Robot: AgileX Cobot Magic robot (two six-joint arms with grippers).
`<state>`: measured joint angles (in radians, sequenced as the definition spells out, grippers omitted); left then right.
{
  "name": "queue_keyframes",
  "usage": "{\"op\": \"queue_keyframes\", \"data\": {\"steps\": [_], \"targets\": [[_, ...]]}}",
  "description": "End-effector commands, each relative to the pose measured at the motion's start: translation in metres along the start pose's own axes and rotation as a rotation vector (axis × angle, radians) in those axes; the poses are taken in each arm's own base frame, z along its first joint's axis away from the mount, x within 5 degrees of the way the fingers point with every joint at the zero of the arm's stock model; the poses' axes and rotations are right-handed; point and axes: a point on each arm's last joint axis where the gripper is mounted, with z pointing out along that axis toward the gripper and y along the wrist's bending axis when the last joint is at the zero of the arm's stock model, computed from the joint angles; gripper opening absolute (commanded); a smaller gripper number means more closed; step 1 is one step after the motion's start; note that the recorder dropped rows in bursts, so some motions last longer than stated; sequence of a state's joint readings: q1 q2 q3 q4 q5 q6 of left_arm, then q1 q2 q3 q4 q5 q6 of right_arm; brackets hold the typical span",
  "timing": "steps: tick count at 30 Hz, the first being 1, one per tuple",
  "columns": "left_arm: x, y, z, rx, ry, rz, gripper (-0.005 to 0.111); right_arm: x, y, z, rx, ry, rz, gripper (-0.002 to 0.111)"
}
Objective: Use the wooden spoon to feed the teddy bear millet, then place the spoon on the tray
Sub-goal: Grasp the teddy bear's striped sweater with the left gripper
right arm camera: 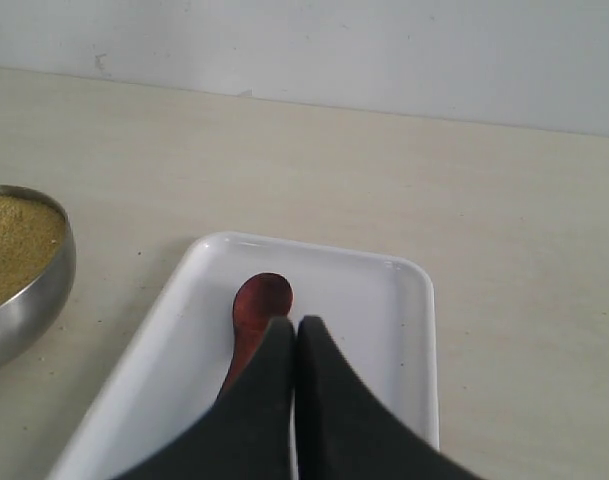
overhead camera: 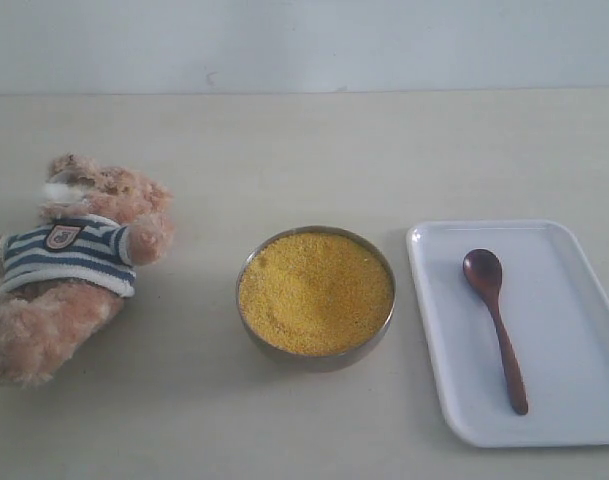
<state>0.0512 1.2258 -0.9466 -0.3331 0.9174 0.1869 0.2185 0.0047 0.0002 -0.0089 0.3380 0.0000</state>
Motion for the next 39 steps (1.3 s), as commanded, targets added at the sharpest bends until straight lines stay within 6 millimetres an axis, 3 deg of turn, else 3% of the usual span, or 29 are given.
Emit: {"op": "queue_keyframes", "data": {"steps": [1,3,5,16,23,32,35,37,39], "targets": [[0.000,0.000,0.030,0.081,0.096,0.002,0.081,-0.001,0.000,0.000,-0.001,-0.014,-0.002,0.000],[0.002,0.003,0.044,0.086,0.148,0.010,0.102,-0.001,0.000,0.000,-0.001,-0.014,-0.002,0.000],[0.006,0.005,0.055,0.102,0.215,-0.011,0.109,-0.001,0.000,0.000,-0.001,-0.014,-0.002,0.000],[0.012,0.022,0.112,-0.004,0.248,-0.105,0.109,-0.001,0.000,0.000,-0.001,-0.014,-0.002,0.000],[0.008,0.000,0.144,-0.027,0.173,-0.022,0.109,-0.001,0.000,0.000,-0.001,-0.014,-0.002,0.000],[0.033,0.008,0.176,-0.195,0.386,-0.034,0.108,-0.001,0.000,0.000,-0.001,-0.014,-0.002,0.000],[0.033,0.008,0.179,-0.199,0.384,-0.071,0.095,-0.001,0.000,0.000,-0.001,-0.014,-0.002,0.000],[0.033,0.008,0.179,-0.196,0.376,-0.085,0.072,-0.001,0.000,0.000,-0.001,-0.014,-0.002,0.000],[0.032,0.007,0.177,-0.194,0.369,-0.084,0.039,-0.001,0.000,0.000,-0.001,-0.014,-0.002,0.000]]}}
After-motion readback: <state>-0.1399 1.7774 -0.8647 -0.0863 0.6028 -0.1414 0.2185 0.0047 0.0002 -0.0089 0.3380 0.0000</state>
